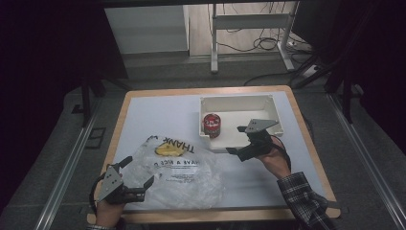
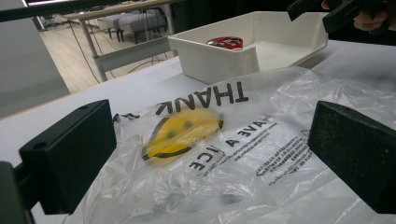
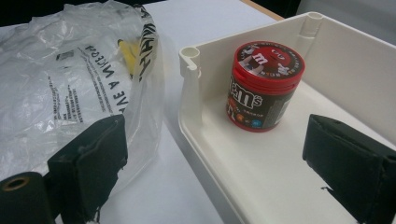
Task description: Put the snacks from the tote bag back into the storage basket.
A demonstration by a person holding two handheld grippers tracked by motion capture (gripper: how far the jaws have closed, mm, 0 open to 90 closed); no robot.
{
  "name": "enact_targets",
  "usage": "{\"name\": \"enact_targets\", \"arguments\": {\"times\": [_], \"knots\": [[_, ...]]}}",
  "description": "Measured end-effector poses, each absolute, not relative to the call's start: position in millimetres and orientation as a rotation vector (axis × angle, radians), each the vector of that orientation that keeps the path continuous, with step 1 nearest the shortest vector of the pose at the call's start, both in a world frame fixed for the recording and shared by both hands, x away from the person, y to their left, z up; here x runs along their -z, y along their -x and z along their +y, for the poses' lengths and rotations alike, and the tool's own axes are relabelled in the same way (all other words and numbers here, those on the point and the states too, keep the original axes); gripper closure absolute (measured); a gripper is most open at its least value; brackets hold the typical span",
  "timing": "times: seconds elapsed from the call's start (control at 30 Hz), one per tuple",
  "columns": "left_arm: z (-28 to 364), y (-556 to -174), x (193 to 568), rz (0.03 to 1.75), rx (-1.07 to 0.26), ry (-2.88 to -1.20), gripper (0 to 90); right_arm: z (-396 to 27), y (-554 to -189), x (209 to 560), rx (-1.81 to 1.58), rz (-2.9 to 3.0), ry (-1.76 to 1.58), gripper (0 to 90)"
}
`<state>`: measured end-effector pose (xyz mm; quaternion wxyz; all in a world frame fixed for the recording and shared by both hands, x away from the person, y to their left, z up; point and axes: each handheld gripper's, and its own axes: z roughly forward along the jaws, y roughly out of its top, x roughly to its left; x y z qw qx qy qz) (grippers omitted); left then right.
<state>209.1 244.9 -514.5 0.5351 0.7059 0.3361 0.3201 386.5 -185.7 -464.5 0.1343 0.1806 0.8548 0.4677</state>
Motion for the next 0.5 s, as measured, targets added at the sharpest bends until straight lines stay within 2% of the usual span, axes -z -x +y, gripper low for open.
{"name": "enact_targets", "arguments": {"times": [0.5], "knots": [[245, -209, 515, 0.804, -0.762, -1.679, 0.9, -203, -376, 460, -1.429, 2.426, -0.562, 6.9]]}}
